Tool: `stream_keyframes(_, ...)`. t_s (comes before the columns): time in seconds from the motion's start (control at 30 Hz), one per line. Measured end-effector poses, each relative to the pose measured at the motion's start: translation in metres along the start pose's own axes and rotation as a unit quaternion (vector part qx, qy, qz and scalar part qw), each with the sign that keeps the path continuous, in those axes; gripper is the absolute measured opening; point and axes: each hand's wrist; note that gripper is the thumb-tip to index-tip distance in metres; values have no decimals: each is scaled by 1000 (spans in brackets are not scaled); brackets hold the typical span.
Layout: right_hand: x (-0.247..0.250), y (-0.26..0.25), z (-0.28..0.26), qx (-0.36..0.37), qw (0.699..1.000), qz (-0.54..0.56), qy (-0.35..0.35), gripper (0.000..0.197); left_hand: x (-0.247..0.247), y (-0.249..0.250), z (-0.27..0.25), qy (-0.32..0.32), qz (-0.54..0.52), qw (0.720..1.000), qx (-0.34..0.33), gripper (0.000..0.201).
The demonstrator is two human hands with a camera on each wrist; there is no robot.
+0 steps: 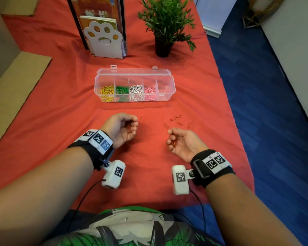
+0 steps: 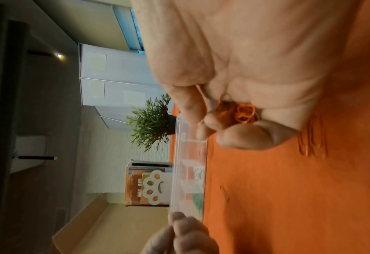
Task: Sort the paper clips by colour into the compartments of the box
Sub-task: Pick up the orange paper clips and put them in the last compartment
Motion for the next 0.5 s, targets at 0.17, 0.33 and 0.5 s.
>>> stream_keyframes(0.17, 2, 4, 2, 84, 897, -420, 112, 22, -9, -8, 33, 167, 426, 875, -157, 25)
stream_keyframes(0.33, 5, 28, 9, 132, 670, -723, 103, 16, -13, -3, 46, 204, 633, 713, -223, 29)
stream_keyframes(0.5, -3, 39, 5, 197, 531, -814, 130, 26, -17, -2, 56, 179, 696, 657, -226, 20)
Point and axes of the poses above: each hand's wrist, its own z-axis towards the middle knuckle, its own x-axis out of the back of the hand, y = z × x, and after that the axes turned 3 degrees about -y, right-handed
